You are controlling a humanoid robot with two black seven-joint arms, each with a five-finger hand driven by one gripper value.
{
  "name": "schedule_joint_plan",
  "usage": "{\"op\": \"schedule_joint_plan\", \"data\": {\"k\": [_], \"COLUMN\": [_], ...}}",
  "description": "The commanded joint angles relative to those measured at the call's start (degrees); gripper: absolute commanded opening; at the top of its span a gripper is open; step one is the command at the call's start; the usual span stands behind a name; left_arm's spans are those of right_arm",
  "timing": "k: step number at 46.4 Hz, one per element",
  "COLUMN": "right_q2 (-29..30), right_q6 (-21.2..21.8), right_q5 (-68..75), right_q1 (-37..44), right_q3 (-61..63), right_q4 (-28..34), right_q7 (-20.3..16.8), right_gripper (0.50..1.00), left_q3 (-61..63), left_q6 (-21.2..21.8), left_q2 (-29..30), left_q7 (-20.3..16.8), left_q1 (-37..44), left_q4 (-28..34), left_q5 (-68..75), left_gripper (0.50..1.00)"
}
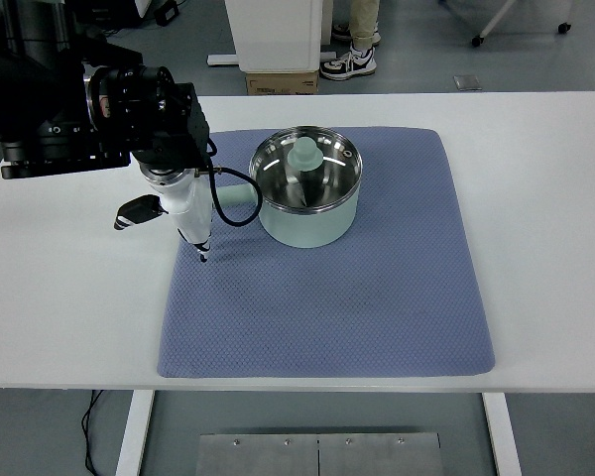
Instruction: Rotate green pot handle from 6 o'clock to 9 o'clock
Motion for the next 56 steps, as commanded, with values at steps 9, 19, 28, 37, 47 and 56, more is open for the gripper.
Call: {"op": "schedule_joint_plan", "data": {"k": [9, 19, 28, 37, 47, 56], "right_q2": [0.0, 0.0, 0.0, 0.0, 0.0, 0.0], "right_q6": [0.0, 0.0, 0.0, 0.0, 0.0, 0.0], "right_q5": [0.0, 0.0, 0.0, 0.0, 0.0, 0.0], "right_q1": [0.0, 0.0, 0.0, 0.0, 0.0, 0.0], "right_q3": [0.0, 0.0, 0.0, 0.0, 0.0, 0.0], "right_q4": [0.0, 0.0, 0.0, 0.0, 0.0, 0.0], "right_q7": [0.0, 0.0, 0.0, -0.1, 0.0, 0.0], "right_gripper": [1.0, 1.0, 1.0, 1.0, 1.0, 1.0], "left_q3": [1.3, 1.4, 1.5, 1.6, 2.8, 4.2], "left_q6": [0.2, 0.2, 0.2, 0.2, 0.4, 1.6], "left_q2": [-0.2, -0.3, -0.7, -1.1, -1.1, -1.1], "left_q7": [0.0, 0.0, 0.0, 0.0, 0.0, 0.0], "left_q1": [0.0, -0.1, 0.2, 0.8, 0.9, 1.1], "left_q4": [0.4, 0.4, 0.6, 2.7, 3.2, 4.4], "left_q5": [0.2, 0.2, 0.1, 0.1, 0.4, 0.7], "left_gripper": [1.0, 1.0, 1.0, 1.0, 1.0, 1.0]}}
